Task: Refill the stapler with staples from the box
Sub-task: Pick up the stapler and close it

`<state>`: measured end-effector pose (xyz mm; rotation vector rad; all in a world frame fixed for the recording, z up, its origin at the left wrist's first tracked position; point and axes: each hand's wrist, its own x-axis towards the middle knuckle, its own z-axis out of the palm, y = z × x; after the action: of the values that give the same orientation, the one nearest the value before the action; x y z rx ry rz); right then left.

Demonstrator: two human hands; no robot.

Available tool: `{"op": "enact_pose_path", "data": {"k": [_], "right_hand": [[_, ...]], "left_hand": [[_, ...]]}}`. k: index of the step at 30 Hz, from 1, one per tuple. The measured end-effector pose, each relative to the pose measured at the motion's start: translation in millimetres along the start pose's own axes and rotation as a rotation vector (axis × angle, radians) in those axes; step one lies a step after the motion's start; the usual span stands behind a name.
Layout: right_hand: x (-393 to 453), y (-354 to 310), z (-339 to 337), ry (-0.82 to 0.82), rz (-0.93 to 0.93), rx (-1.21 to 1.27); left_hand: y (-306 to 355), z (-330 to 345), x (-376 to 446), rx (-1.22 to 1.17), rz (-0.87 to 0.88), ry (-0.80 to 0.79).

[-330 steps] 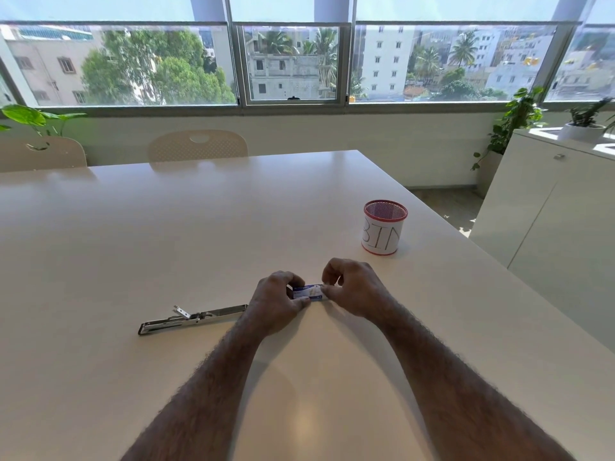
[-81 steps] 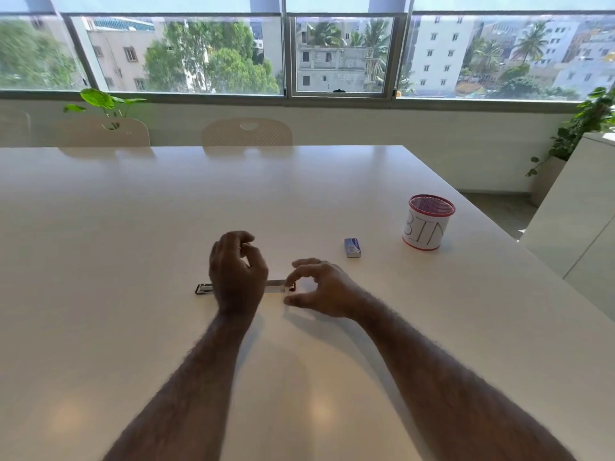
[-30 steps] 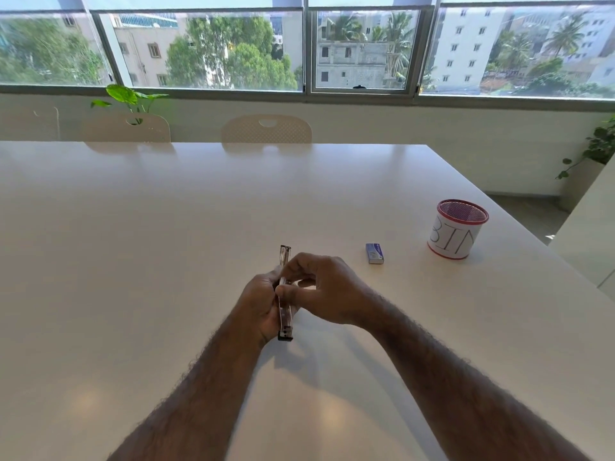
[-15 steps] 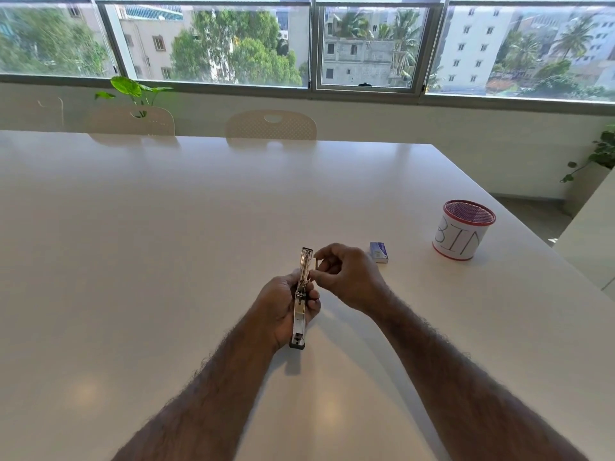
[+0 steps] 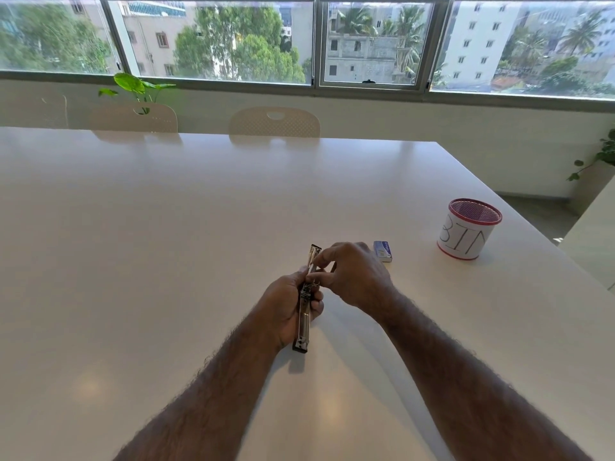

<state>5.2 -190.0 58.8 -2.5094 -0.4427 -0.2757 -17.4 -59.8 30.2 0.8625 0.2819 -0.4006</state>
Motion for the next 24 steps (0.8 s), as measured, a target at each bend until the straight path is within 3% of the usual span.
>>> {"op": "enact_pose_path", "data": {"k": [11, 24], "right_hand": [[3.1, -11.7, -10.0, -0.027, -0.002, -0.212], [-0.4, -19.6, -9.5, -0.054, 0.068, -0.249]], "left_hand": [[-1.4, 0.5, 1.5, 0.104, -0.005, 0.028], [-1.9, -1.0, -0.2, 0.093, -0.017, 0.061]]}}
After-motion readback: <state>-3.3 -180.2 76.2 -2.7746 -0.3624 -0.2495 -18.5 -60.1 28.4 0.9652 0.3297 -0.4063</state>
